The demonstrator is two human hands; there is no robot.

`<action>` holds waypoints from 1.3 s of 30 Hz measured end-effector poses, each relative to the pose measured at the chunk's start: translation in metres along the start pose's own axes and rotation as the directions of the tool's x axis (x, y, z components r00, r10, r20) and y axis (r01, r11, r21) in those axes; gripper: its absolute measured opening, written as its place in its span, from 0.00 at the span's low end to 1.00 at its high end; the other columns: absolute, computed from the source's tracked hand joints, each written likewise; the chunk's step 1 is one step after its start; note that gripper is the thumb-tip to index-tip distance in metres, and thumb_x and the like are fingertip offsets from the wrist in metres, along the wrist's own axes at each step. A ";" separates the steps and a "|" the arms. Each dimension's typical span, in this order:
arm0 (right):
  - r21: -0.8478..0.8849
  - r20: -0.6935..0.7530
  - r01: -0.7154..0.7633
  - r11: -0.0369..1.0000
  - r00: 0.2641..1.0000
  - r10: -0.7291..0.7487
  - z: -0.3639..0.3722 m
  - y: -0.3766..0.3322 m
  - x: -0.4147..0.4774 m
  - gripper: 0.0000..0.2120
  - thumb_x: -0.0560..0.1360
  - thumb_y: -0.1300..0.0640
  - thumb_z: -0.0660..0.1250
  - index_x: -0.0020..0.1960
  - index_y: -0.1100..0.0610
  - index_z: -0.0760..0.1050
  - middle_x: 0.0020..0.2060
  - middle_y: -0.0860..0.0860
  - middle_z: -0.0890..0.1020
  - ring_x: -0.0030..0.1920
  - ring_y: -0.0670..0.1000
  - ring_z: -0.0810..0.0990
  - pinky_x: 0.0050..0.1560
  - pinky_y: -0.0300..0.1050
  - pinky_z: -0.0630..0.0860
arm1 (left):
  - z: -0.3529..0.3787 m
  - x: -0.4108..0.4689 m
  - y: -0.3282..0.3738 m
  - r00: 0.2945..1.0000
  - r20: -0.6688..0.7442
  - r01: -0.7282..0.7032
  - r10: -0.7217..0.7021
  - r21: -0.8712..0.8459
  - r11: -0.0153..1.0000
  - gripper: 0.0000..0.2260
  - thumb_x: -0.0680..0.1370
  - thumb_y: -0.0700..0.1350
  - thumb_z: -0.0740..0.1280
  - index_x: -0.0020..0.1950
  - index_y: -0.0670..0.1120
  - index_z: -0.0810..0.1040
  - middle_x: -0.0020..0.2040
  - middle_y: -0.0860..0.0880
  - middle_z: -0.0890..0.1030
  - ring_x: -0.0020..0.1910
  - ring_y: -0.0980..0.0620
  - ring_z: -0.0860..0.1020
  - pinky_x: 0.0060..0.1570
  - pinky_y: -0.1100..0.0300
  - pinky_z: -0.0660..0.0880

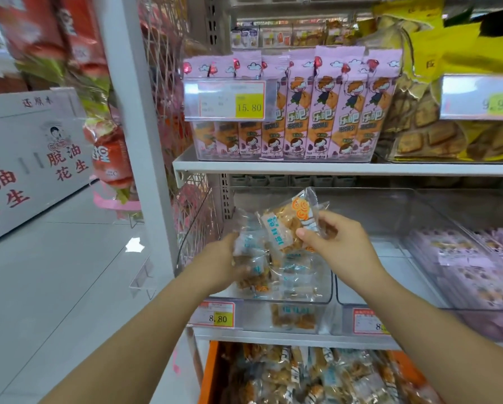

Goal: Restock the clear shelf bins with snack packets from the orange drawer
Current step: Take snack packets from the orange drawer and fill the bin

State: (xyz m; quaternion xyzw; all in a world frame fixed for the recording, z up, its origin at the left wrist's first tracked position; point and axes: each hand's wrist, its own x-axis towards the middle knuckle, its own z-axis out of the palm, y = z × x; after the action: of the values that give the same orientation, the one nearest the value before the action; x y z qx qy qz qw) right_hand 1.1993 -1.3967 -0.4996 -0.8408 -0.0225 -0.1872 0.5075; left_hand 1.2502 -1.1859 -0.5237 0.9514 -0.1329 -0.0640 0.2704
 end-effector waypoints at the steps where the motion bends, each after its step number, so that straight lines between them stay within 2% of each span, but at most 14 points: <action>1: 0.002 0.005 0.002 1.000 1.000 -0.002 0.003 -0.004 -0.002 0.14 0.72 0.53 0.72 0.57 0.50 0.80 0.50 0.42 0.83 0.53 0.44 0.79 0.57 0.43 0.75 | -0.006 -0.012 0.006 0.998 -0.036 -0.052 0.048 -0.140 0.989 0.33 0.76 0.50 0.69 0.77 0.51 0.57 0.67 0.49 0.73 0.56 0.52 0.78 0.52 0.60 0.76; 3: 0.029 0.031 0.016 0.999 0.999 -0.017 0.011 -0.011 -0.007 0.18 0.71 0.52 0.72 0.60 0.52 0.79 0.53 0.43 0.83 0.56 0.45 0.79 0.61 0.46 0.75 | -0.013 -0.037 0.015 0.996 -0.048 -0.088 0.074 -0.515 0.853 0.26 0.77 0.46 0.68 0.73 0.52 0.63 0.64 0.53 0.74 0.52 0.59 0.79 0.51 0.65 0.77; 5: 0.052 0.074 0.053 0.997 0.996 -0.057 0.021 -0.020 -0.013 0.18 0.71 0.52 0.73 0.60 0.52 0.79 0.52 0.43 0.82 0.55 0.43 0.78 0.61 0.46 0.74 | -0.017 -0.059 0.020 0.997 -0.020 -0.059 0.070 -0.781 0.622 0.19 0.77 0.45 0.68 0.67 0.53 0.70 0.60 0.54 0.78 0.53 0.58 0.80 0.55 0.58 0.78; 9: 0.102 0.202 0.078 0.992 0.975 -0.098 0.036 -0.037 -0.026 0.24 0.66 0.40 0.70 0.61 0.44 0.76 0.56 0.38 0.79 0.59 0.38 0.75 0.60 0.34 0.72 | -0.018 -0.075 0.012 0.989 -0.137 -0.098 -0.061 -0.897 0.431 0.11 0.76 0.45 0.68 0.58 0.49 0.77 0.55 0.49 0.82 0.52 0.53 0.82 0.51 0.57 0.79; 11: 0.166 0.205 0.045 0.985 0.976 -0.079 0.035 -0.041 -0.029 0.19 0.65 0.39 0.66 0.56 0.38 0.74 0.53 0.35 0.78 0.57 0.35 0.75 0.54 0.25 0.71 | -0.024 -0.078 0.002 0.973 -0.184 -0.114 -0.143 -0.911 0.396 0.13 0.75 0.45 0.68 0.59 0.46 0.77 0.55 0.46 0.83 0.54 0.49 0.82 0.54 0.51 0.78; 14: 0.212 0.155 0.030 0.977 0.986 -0.064 0.030 -0.037 -0.026 0.12 0.72 0.52 0.70 0.52 0.38 0.75 0.50 0.37 0.79 0.53 0.35 0.78 0.50 0.26 0.73 | -0.040 -0.084 -0.015 0.918 -0.338 -0.186 -0.206 -0.829 0.528 0.11 0.74 0.45 0.71 0.55 0.47 0.77 0.50 0.50 0.83 0.51 0.49 0.82 0.52 0.51 0.79; 17: 0.171 0.206 0.007 0.985 0.978 -0.043 0.027 -0.033 -0.024 0.18 0.72 0.60 0.72 0.53 0.39 0.75 0.54 0.44 0.79 0.53 0.42 0.80 0.50 0.34 0.77 | -0.052 -0.091 -0.022 0.857 -0.494 -0.247 -0.145 -0.642 0.726 0.10 0.73 0.46 0.72 0.53 0.52 0.76 0.47 0.57 0.82 0.45 0.59 0.82 0.41 0.68 0.76; 21: 0.154 0.255 -0.034 0.988 0.967 -0.007 0.029 -0.032 -0.018 0.29 0.71 0.63 0.72 0.60 0.36 0.64 0.56 0.53 0.78 0.50 0.52 0.82 0.50 0.47 0.81 | -0.057 -0.096 -0.023 0.803 -0.593 -0.251 -0.058 -0.425 0.870 0.11 0.73 0.48 0.72 0.48 0.59 0.73 0.46 0.62 0.79 0.43 0.67 0.78 0.36 0.76 0.71; 23: 0.056 0.299 -0.008 0.998 0.954 -0.009 0.034 -0.031 -0.013 0.35 0.71 0.63 0.72 0.63 0.33 0.60 0.51 0.55 0.77 0.45 0.55 0.82 0.48 0.52 0.80 | -0.058 -0.095 -0.023 0.786 -0.617 -0.230 -0.024 -0.330 0.916 0.13 0.73 0.49 0.72 0.52 0.59 0.72 0.49 0.62 0.78 0.44 0.65 0.77 0.37 0.75 0.69; 26: -0.031 0.355 0.008 0.999 0.935 0.003 0.050 -0.036 -0.007 0.28 0.70 0.66 0.71 0.59 0.41 0.66 0.47 0.60 0.81 0.39 0.55 0.80 0.45 0.58 0.79 | -0.059 -0.093 -0.028 0.777 -0.630 -0.224 -0.005 -0.283 0.933 0.14 0.73 0.49 0.72 0.54 0.58 0.72 0.51 0.58 0.78 0.46 0.62 0.76 0.42 0.69 0.71; 28: -0.105 0.348 0.037 0.994 0.937 0.002 0.065 -0.037 -0.001 0.22 0.68 0.64 0.74 0.53 0.46 0.69 0.48 0.56 0.81 0.38 0.53 0.81 0.43 0.56 0.79 | -0.060 -0.092 -0.033 0.772 -0.635 -0.214 0.007 -0.250 0.944 0.14 0.73 0.50 0.72 0.56 0.56 0.74 0.51 0.57 0.78 0.46 0.59 0.77 0.45 0.62 0.75; 32: -0.326 0.346 0.102 0.940 0.938 0.018 0.087 -0.023 0.011 0.23 0.64 0.56 0.79 0.51 0.47 0.70 0.51 0.46 0.78 0.41 0.46 0.78 0.43 0.45 0.77 | -0.059 -0.088 -0.043 0.770 -0.638 -0.196 0.018 -0.210 0.958 0.15 0.73 0.49 0.72 0.58 0.53 0.75 0.52 0.55 0.78 0.47 0.56 0.77 0.49 0.54 0.77; 35: -0.525 0.414 0.195 0.828 0.909 0.048 0.093 -0.010 0.016 0.24 0.64 0.50 0.78 0.53 0.47 0.69 0.53 0.46 0.79 0.48 0.50 0.79 0.50 0.45 0.75 | -0.058 -0.086 -0.050 0.777 -0.630 -0.170 0.009 -0.195 0.966 0.16 0.73 0.50 0.72 0.59 0.52 0.75 0.53 0.55 0.78 0.48 0.54 0.78 0.49 0.51 0.78; 39: -0.771 0.470 0.403 0.494 0.883 0.013 0.091 -0.002 0.017 0.25 0.63 0.41 0.75 0.55 0.47 0.69 0.54 0.46 0.73 0.58 0.50 0.70 0.57 0.47 0.62 | -0.056 -0.084 -0.051 0.786 -0.617 -0.172 0.041 -0.153 0.973 0.17 0.73 0.50 0.72 0.60 0.52 0.75 0.53 0.55 0.77 0.49 0.54 0.78 0.49 0.52 0.78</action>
State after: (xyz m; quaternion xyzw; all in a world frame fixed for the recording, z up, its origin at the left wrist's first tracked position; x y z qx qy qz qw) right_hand 1.2414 -1.3200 -0.5292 -0.9899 -0.1327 -0.0484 -0.0127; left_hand 1.1922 -1.0924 -0.4997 0.8796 -0.0850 0.2485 0.3967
